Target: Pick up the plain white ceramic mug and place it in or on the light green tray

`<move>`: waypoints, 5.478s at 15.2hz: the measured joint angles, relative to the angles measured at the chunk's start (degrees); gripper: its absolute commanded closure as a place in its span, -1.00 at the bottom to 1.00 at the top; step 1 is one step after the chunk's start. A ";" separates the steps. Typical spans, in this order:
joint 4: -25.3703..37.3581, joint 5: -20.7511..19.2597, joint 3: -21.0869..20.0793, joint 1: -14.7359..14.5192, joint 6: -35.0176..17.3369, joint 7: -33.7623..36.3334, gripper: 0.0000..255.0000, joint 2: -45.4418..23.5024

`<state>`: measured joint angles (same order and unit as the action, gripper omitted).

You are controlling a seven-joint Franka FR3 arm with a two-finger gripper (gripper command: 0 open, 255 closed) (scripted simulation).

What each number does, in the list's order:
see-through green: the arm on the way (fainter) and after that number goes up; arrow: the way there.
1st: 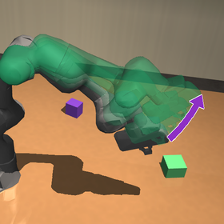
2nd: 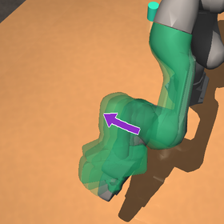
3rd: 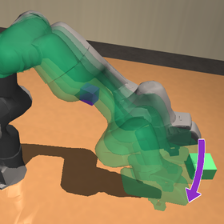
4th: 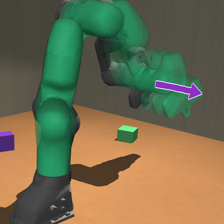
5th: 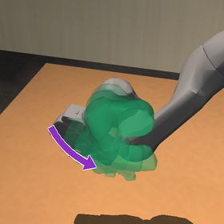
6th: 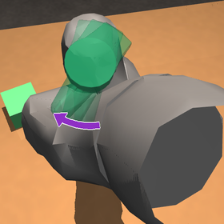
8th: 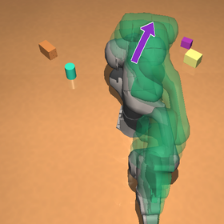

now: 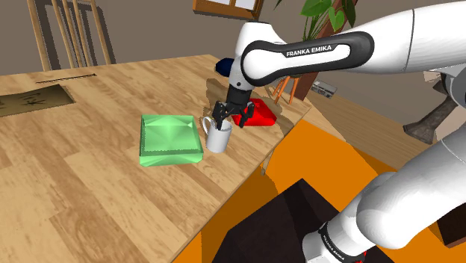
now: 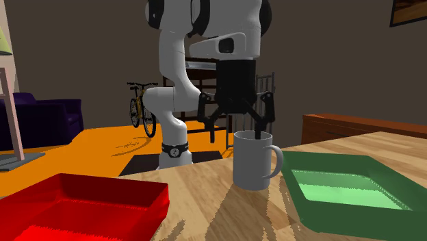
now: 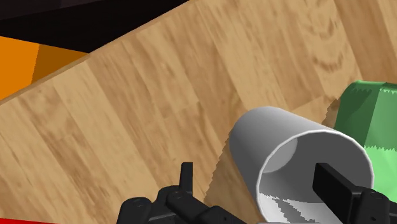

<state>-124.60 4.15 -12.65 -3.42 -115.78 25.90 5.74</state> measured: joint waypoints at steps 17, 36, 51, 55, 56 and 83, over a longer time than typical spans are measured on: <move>-0.19 -0.06 0.02 0.03 -0.53 -0.04 1.00 -0.32; 10.48 0.21 0.44 0.19 13.22 0.13 1.00 2.83; 42.55 -4.81 -4.77 -5.52 24.70 11.92 1.00 -17.97; 58.02 -7.77 -5.59 -9.34 30.47 15.47 1.00 -27.93; 58.85 -7.97 -5.61 -9.65 30.61 15.75 1.00 -28.65; 40.87 -7.49 -5.41 -8.41 14.47 15.56 -1.00 -26.80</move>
<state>-83.73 -3.34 -18.06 -11.82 -101.31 41.46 -21.06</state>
